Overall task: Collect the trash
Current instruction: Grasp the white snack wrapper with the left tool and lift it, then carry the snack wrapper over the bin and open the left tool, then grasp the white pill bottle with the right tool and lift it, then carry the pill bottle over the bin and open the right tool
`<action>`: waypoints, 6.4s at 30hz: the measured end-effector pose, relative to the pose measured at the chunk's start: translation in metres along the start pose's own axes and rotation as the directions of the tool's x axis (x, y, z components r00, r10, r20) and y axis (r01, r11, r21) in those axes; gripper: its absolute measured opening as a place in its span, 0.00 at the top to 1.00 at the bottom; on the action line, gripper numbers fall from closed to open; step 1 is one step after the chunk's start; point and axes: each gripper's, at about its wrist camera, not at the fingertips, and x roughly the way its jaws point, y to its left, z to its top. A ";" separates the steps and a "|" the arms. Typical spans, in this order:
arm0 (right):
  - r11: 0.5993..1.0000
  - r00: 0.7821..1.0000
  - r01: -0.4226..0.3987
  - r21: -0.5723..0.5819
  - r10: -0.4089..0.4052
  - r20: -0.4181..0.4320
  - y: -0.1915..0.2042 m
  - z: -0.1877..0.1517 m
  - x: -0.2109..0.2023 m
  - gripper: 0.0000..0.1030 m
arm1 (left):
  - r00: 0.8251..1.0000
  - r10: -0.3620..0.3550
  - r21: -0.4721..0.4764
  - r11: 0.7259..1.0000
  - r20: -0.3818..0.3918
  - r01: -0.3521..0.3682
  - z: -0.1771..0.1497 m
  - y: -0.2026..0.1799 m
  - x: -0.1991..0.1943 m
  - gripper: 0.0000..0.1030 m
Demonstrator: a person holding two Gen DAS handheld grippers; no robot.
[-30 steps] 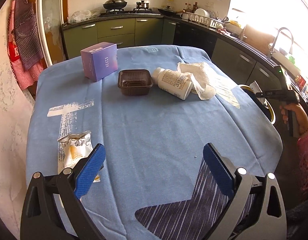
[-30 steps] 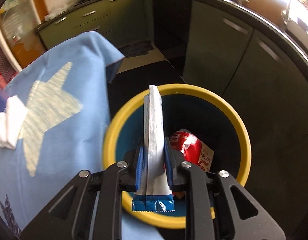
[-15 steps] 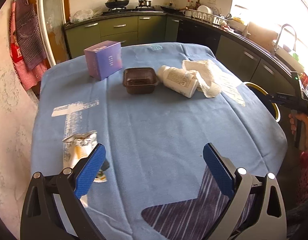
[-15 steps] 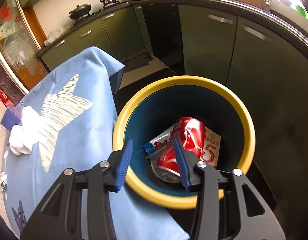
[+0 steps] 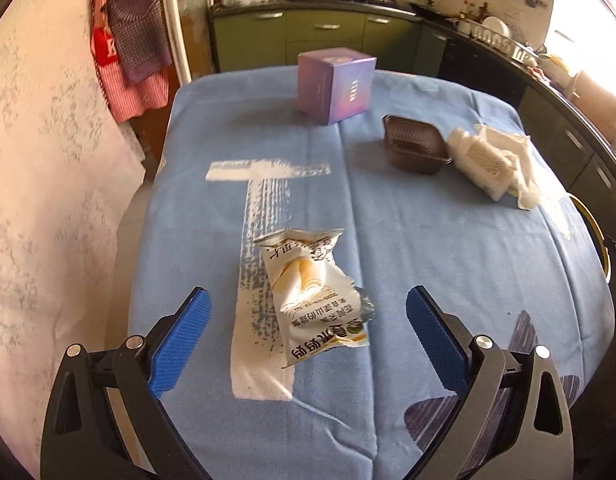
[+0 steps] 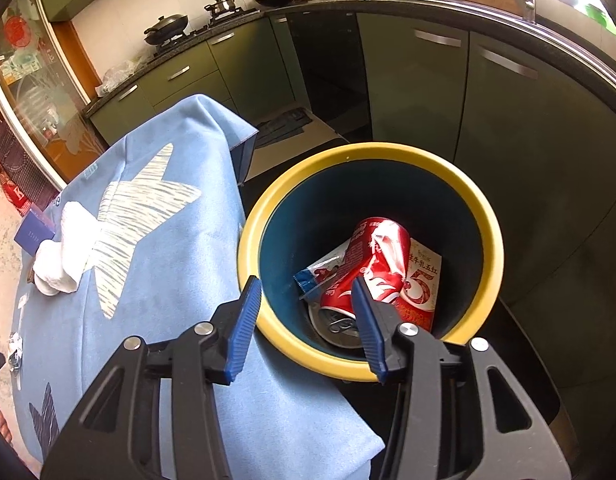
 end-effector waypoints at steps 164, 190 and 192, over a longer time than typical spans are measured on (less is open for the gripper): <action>0.735 0.910 -0.412 -0.538 0.366 -0.198 0.272 0.045 0.000 0.56 | 0.957 -0.158 0.104 0.985 0.243 0.136 0.070 -0.031 0.026 0.10; 0.974 0.973 0.228 -0.006 -0.228 -0.043 -0.016 0.051 0.022 0.51 | 0.959 -0.188 0.171 0.973 0.211 0.153 0.064 -0.050 0.034 0.10; 0.979 0.978 0.205 -0.024 -0.205 -0.028 -0.006 0.045 0.015 0.51 | 0.959 -0.192 0.182 0.971 0.207 0.155 0.063 -0.052 0.034 0.10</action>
